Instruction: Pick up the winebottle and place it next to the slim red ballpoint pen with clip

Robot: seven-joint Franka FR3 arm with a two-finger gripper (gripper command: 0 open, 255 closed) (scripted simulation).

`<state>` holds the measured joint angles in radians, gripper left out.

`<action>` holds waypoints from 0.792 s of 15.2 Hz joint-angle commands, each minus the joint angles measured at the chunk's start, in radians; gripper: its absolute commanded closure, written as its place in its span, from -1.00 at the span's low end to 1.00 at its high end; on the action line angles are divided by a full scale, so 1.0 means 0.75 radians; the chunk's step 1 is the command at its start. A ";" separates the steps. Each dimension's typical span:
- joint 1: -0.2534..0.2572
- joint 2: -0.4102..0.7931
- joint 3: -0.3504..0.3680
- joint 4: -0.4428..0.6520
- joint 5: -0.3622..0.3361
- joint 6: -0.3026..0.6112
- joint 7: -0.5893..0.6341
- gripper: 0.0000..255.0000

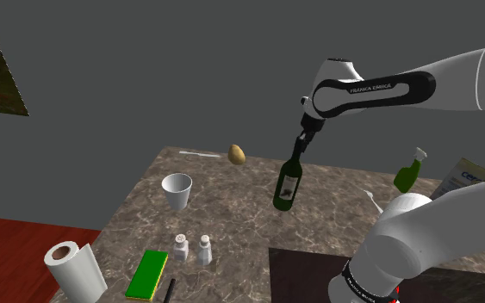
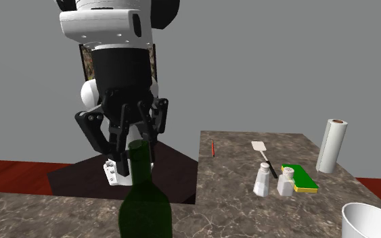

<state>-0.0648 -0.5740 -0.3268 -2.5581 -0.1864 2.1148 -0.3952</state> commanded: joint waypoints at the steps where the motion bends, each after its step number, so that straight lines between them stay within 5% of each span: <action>1: 0.000 0.000 0.000 0.000 0.000 0.000 0.000 1.00; 12: 0.003 -0.024 0.015 0.072 0.009 -0.097 0.000 1.00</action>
<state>-0.0641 -0.5904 -0.3187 -2.5172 -0.1820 2.0572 -0.3962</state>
